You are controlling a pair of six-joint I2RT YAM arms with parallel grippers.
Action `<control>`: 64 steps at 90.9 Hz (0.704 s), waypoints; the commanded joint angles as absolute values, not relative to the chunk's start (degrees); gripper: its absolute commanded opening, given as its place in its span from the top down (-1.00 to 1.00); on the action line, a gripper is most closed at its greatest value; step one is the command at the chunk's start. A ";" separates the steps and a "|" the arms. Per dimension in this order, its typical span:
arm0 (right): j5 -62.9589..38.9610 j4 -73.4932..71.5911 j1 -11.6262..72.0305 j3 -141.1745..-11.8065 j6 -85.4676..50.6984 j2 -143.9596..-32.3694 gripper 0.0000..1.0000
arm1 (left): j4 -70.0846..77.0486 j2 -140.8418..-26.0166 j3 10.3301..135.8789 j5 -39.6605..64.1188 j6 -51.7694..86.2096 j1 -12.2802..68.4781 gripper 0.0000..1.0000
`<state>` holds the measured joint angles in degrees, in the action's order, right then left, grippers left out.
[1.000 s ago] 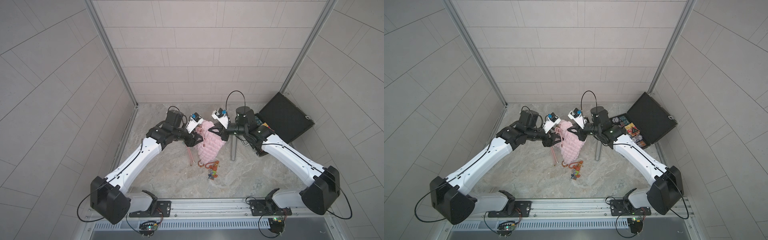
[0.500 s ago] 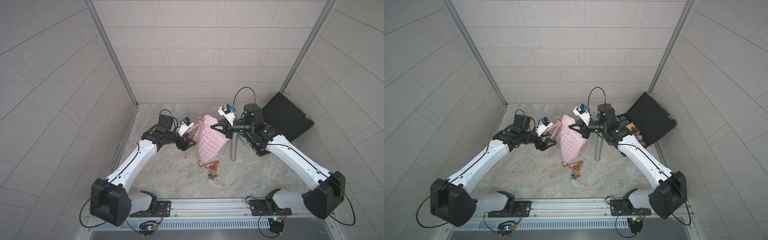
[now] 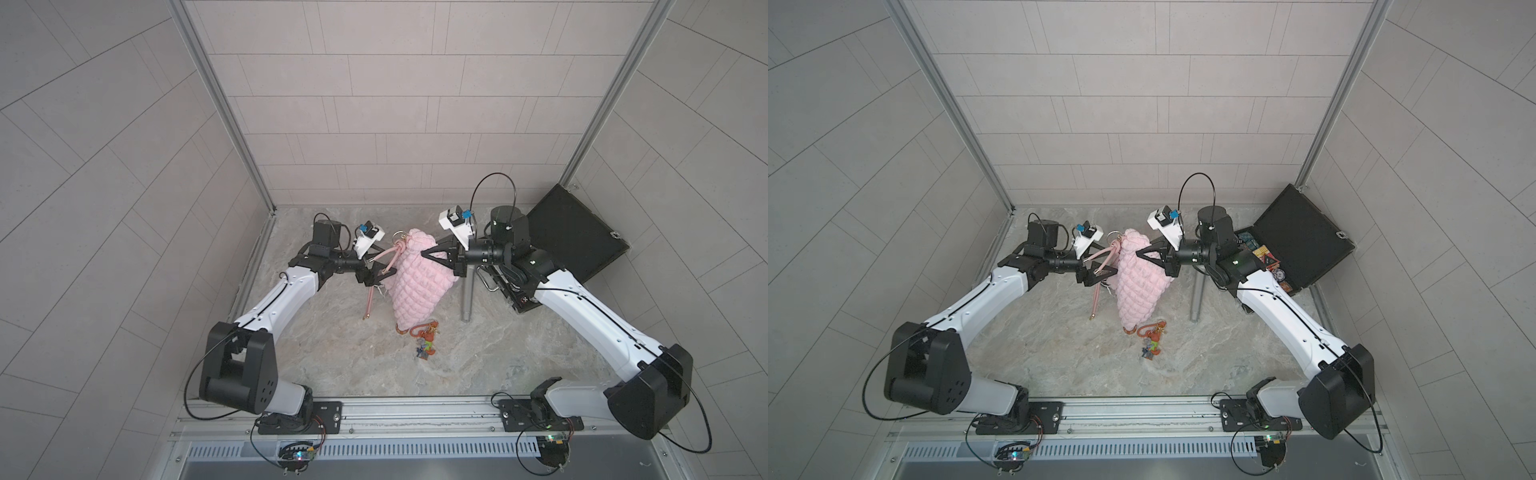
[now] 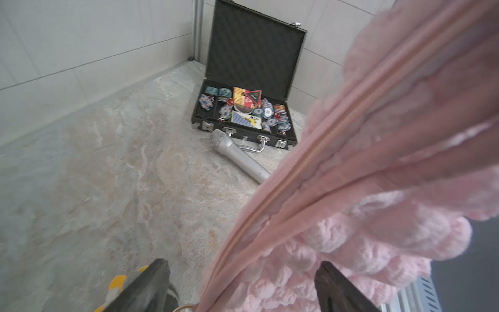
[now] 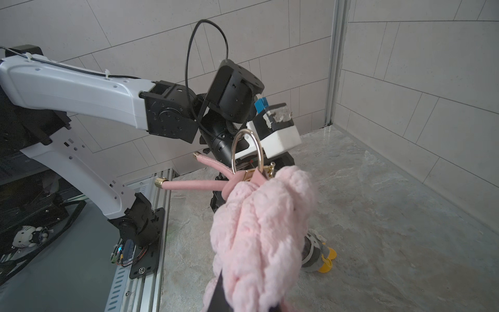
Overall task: Remove the decoration from the bag
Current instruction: Adjust the bag.
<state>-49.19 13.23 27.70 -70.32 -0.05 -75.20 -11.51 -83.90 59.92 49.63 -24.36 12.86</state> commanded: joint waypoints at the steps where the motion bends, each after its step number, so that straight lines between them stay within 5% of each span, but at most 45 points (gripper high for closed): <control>1: -51.08 10.59 27.49 -71.69 -0.55 -74.16 1.00 | -11.02 -84.84 60.29 57.42 -25.98 13.63 -0.70; 31: -51.57 9.65 27.48 -72.84 -0.45 -76.21 1.00 | -15.89 -88.01 65.54 63.32 -25.68 17.32 -0.46; 64: -50.17 10.31 27.43 -72.79 0.25 -76.59 1.00 | -20.59 -86.86 67.84 57.94 -24.64 16.39 0.57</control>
<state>-50.57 12.01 27.62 -71.11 -0.30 -76.71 -17.76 -88.05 65.43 59.11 -25.54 16.93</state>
